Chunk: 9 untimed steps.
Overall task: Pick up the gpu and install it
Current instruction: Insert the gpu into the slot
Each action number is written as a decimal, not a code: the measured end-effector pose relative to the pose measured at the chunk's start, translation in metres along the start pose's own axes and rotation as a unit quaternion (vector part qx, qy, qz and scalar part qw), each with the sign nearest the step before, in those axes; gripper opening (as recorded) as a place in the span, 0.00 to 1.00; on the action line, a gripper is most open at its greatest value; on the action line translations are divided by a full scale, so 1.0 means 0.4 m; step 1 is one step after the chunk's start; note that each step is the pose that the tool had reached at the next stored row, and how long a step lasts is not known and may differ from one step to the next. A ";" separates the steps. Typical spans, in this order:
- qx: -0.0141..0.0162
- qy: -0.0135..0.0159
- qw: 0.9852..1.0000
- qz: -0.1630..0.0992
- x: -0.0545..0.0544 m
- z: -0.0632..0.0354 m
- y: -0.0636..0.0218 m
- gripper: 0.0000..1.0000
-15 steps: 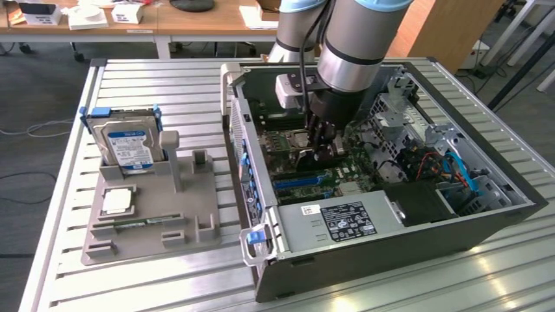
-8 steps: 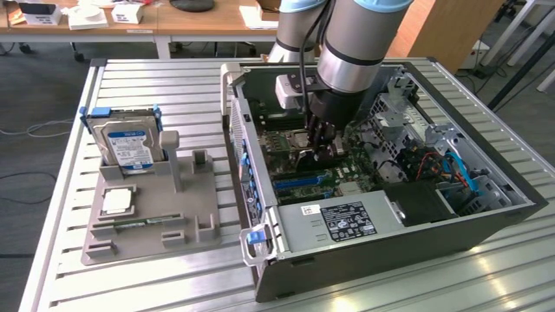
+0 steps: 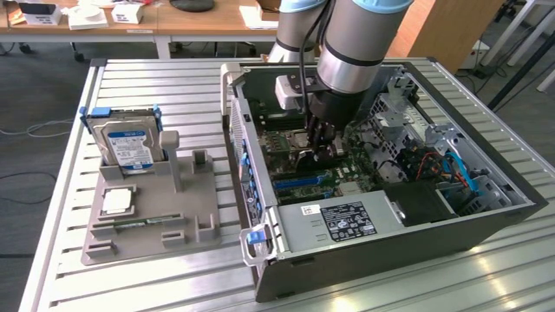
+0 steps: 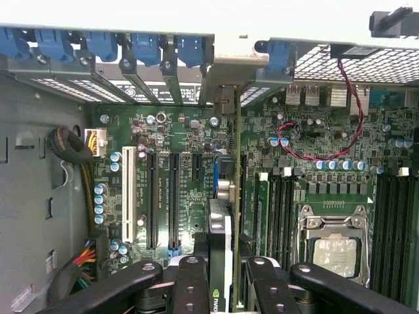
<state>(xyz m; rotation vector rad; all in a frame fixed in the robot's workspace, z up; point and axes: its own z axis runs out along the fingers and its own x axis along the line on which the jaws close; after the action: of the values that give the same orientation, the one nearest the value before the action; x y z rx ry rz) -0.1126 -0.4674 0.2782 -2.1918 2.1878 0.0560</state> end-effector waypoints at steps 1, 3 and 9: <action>0.000 0.000 1.000 0.000 0.000 0.000 0.000 0.27; 0.000 0.001 1.000 0.000 0.000 0.000 0.000 0.27; 0.000 0.001 1.000 0.000 0.000 0.001 0.000 0.27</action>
<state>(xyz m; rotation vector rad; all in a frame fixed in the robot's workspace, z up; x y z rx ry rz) -0.1127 -0.4673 0.2778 -2.1916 2.1895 0.0545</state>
